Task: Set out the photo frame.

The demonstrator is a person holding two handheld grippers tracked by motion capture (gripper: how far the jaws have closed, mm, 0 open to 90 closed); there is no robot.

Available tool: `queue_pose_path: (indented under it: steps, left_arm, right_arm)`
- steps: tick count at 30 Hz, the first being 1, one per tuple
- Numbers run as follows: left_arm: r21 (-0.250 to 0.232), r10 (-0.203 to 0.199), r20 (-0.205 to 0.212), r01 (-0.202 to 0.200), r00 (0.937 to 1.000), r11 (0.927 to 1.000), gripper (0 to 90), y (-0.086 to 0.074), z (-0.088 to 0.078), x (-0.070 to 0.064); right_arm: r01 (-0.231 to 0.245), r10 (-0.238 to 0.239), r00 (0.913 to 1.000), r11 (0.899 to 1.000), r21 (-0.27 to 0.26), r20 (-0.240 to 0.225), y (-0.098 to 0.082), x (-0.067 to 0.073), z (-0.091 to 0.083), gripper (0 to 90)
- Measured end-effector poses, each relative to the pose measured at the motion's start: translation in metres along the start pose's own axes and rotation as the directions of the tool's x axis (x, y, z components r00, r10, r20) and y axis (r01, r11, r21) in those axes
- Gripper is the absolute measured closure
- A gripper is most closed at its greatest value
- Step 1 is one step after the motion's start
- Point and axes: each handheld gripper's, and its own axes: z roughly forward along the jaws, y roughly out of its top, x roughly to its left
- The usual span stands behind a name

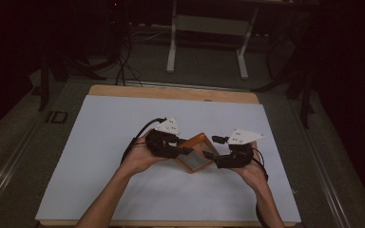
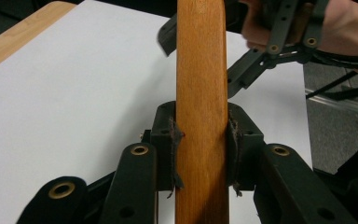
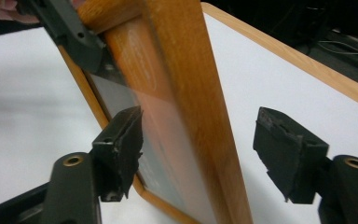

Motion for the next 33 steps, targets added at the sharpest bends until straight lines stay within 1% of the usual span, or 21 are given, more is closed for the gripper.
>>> queue_pose_path:
  steps: [3, 4, 6, 8, 10, 12, 14, 15, 16, 20, 25, 29, 33]
  left_arm:
    - [-0.004, 0.016, 0.012, -0.016, 0.9998, 0.9999, 69.1, 0.000, 0.000, 0.001]
    - [-0.003, 0.023, 0.019, -0.023, 0.9996, 0.9997, 69.1, 0.000, 0.000, 0.002]
    - [-0.002, 0.036, 0.027, -0.036, 0.9990, 0.9993, 69.0, 0.000, 0.001, 0.002]
    - [-0.002, 0.039, 0.031, -0.039, 0.9988, 0.9993, 68.9, 0.001, 0.001, 0.004]
    - [-0.006, 0.037, 0.034, -0.037, 0.9987, 0.9993, 68.7, 0.000, 0.001, 0.005]
    - [-0.011, 0.037, 0.037, -0.036, 0.9987, 0.9993, 68.3, 0.000, 0.001, 0.006]
    - [-0.011, 0.037, 0.037, -0.036, 0.9987, 0.9993, 68.1, 0.000, 0.001, 0.006]
    - [-0.019, 0.026, 0.032, -0.026, 0.9991, 0.9995, 66.8, 0.000, 0.001, 0.007]
    - [-0.019, 0.026, 0.032, -0.026, 0.9991, 0.9995, 66.2, 0.000, 0.001, 0.007]
    - [-0.025, -0.002, 0.000, 0.002, 1.0000, 0.9997, 61.9, -0.001, 0.001, 0.010]
    - [-0.044, -0.037, -0.032, 0.035, 0.9988, 0.9984, 55.1, -0.002, 0.000, 0.012]
    - [-0.073, -0.061, -0.029, 0.059, 0.9977, 0.9956, 50.7, -0.004, -0.002, 0.014]
    - [-0.126, -0.082, -0.027, 0.078, 0.9963, 0.9889, 48.7, -0.007, -0.010, 0.017]
  right_arm:
    - [-0.001, 0.000, 0.9994, 1.000, -0.007, -0.033, 0.000, -0.002, 0.005, 31.2]
    - [0.001, -0.001, 0.9991, 1.000, -0.001, -0.043, 0.000, -0.001, 0.007, 31.3]
    - [0.008, -0.008, 0.9982, 1.000, -0.001, -0.059, 0.000, 0.000, 0.008, 35.0]
    - [0.021, -0.021, 0.9972, 1.000, 0.001, -0.072, -0.001, 0.001, 0.008, 39.2]
    - [0.040, -0.039, 0.9976, 0.999, 0.005, -0.057, -0.001, 0.003, 0.007, 42.4]
    - [0.044, -0.044, 0.9980, 0.999, 0.006, -0.046, -0.002, 0.003, 0.006, 47.0]
    - [0.044, -0.044, 0.9982, 0.999, 0.003, -0.041, -0.002, 0.002, 0.005, 47.0]
    - [0.044, -0.044, 0.9981, 0.999, -0.001, -0.043, -0.004, 0.002, 0.003, 52.1]
    - [0.049, -0.049, 0.9979, 0.999, -0.001, -0.042, -0.004, 0.003, 0.001, 53.6]
    - [0.059, -0.059, 0.9973, 0.998, -0.004, -0.043, -0.007, 0.004, -0.004, 60.0]
    - [0.067, -0.067, 0.9968, 0.998, -0.005, -0.044, -0.010, 0.006, -0.009, 65.6]
    - [0.064, -0.064, 0.9971, 0.998, -0.010, -0.039, -0.013, 0.008, -0.011, 67.7]
    - [0.054, -0.054, 0.9982, 0.999, -0.009, -0.027, -0.016, 0.007, -0.013, 68.1]
